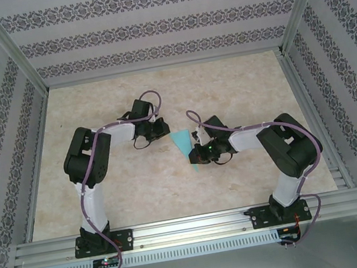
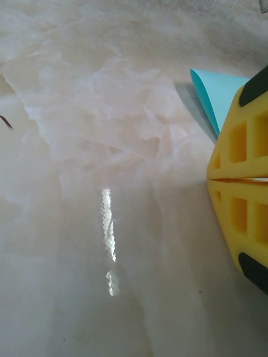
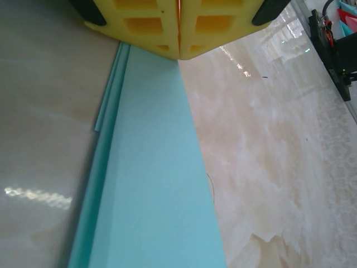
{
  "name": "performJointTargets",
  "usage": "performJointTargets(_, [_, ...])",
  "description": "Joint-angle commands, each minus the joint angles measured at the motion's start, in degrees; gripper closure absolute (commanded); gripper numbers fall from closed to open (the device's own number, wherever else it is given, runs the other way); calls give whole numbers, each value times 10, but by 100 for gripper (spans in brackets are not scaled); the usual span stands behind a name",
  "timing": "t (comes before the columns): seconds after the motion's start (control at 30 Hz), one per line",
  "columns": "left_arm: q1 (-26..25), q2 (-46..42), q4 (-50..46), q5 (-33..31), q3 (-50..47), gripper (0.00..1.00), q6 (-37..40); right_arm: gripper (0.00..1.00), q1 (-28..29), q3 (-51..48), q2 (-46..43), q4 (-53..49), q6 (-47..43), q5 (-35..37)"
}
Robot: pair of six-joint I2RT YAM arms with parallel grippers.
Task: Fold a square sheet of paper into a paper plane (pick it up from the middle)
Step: Fold the wing for the fifth time at the center of the table, then move a paper plane to the center of the table.
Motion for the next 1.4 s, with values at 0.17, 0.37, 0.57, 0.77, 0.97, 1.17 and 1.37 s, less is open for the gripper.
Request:
performJointTargets(0.17, [27, 13, -51, -104, 35, 89, 44, 90, 6, -41, 20, -135, 12, 64])
performJointTargets(0.37, [26, -48, -80, -121, 42, 86, 54, 85, 10, -14, -16, -122, 28, 49])
performJointTargets(0.57, [3, -110, -93, -139, 11, 77, 32, 64, 8, 36, -93, -94, 63, 52])
performJointTargets(0.77, [-54, -150, -155, -209, -4, 64, 0, 33, -16, 50, -173, -127, 43, 152])
performJointTargets(0.97, [-136, -156, -209, -279, 3, 53, -50, 14, -72, 28, -240, -157, 13, 227])
performJointTargets(1.17, [-212, -152, -235, -316, 16, 38, -125, 8, -153, -21, -278, -121, 17, 226])
performJointTargets(1.37, [-261, -132, -258, -339, 52, 28, -191, 2, -194, -64, -293, -78, 27, 226])
